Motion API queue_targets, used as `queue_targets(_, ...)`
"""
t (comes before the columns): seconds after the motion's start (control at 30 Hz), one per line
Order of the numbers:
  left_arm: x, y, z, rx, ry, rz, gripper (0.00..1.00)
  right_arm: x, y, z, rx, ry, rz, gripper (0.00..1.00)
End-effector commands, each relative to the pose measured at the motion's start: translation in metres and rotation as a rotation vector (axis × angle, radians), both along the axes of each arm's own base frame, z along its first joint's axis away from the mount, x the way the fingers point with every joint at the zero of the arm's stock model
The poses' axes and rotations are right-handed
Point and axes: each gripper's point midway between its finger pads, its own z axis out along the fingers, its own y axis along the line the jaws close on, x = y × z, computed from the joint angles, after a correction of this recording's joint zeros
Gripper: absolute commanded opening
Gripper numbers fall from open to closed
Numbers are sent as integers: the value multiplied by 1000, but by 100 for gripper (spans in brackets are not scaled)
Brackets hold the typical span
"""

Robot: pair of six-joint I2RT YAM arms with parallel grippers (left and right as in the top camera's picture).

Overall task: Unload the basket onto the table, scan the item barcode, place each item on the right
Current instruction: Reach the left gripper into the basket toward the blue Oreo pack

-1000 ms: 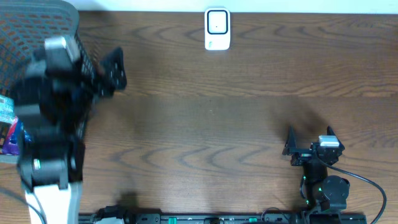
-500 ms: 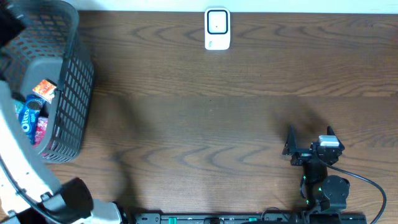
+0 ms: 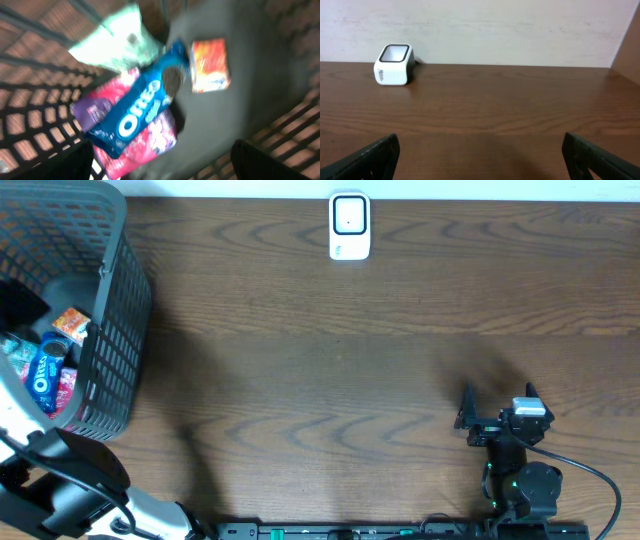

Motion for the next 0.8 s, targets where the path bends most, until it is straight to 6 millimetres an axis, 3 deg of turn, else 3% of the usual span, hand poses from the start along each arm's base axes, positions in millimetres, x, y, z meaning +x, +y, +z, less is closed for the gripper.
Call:
queue_targets(0.0,-16,-5,-39,0,146,-87,84,0,-2,-1,17,1,-7,99)
queue_targets(0.13,-40,7,-66,68,278,-53,84,0,-2,-1,17,1,-7,99)
queue_targets(0.37,-25,18,-95,141,255,-161,83,0,-2,-1,17,1,-7,99)
queue_targets(0.5,-24,18,-111,143,254,-174,77,0,-2,-1,17,1,-7,99)
queue_targets(0.73,-24,24,-144,136,274,-189,76,0,-2,-1,17,1,-7,99)
queue_targets(0.77,-25,23,-151,124,288,-190,71,0,-2,-1,17,1,-7,99)
